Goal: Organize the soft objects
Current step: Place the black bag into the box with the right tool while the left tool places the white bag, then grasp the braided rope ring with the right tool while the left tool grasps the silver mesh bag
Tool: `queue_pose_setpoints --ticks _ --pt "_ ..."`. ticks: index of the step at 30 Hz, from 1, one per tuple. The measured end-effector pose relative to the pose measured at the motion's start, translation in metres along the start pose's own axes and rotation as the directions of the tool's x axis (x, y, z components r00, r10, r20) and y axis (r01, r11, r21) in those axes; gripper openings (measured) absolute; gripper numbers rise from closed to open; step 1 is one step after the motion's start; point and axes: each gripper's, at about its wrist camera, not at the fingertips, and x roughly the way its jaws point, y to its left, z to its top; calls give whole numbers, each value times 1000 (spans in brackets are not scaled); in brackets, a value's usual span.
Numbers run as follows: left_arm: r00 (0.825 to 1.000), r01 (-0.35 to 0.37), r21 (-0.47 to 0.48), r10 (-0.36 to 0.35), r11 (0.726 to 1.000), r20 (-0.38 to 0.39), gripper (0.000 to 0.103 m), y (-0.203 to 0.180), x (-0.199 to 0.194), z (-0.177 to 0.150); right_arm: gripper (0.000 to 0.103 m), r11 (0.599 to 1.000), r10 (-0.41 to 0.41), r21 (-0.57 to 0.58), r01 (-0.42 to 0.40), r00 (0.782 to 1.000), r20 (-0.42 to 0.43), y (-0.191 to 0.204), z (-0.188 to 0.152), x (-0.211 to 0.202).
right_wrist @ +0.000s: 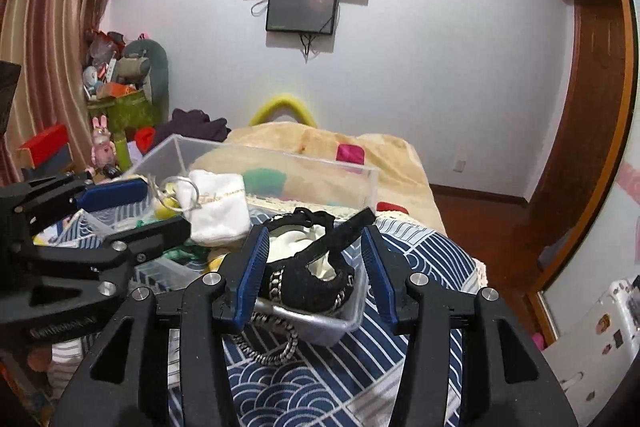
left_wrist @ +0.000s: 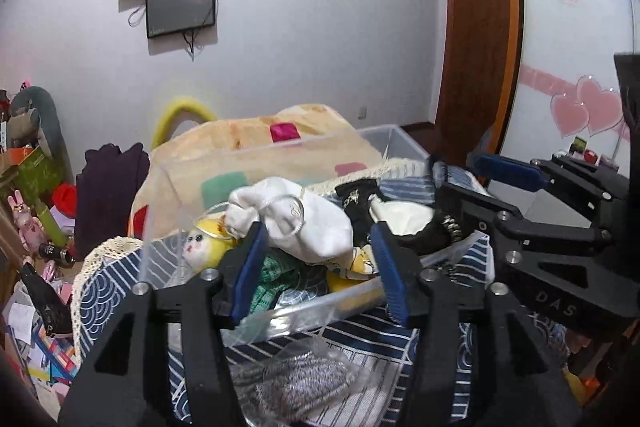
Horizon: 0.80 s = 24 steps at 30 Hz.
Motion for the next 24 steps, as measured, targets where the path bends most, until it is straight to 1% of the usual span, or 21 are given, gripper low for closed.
queue_pose_setpoints --ticks 1,3,7,8,9,11,13,16,21,24 --pt "1000 -1 -3 1 1000 10 62 1 -6 0 47 1000 2 3 -2 1000 7 -1 0 -4" --pt "1000 -1 -10 1 1000 29 71 3 -19 1 58 1000 4 10 -4 1000 29 -4 -1 -14" --pt "998 -1 -35 3 999 63 80 13 -44 -4 60 1000 7 12 -7 999 49 -3 -5 -26" --pt "998 -6 -37 8 999 67 84 14 -48 -6 61 1000 10 16 -11 999 49 -3 -6 -28" --pt "998 -12 -41 15 999 68 89 18 -52 -8 62 1000 16 23 -17 999 46 -2 -8 -29" --pt "997 -22 -50 25 999 68 93 23 -57 -15 65 999 27 35 -29 999 38 -1 -13 -29" --pt "998 -37 -55 40 998 56 94 26 -58 -24 66 998 37 45 -38 999 22 1 -20 -26" --pt "999 -41 -63 42 997 18 94 31 -51 -36 65 998 48 53 -47 999 -17 5 -32 -18" --pt "998 -23 -90 17 996 -67 94 35 -30 -60 65 996 67 59 -62 994 -82 13 -50 -1" --pt "995 -25 -93 16 995 -100 94 34 -18 -69 65 996 68 58 -62 992 -111 16 -56 9"
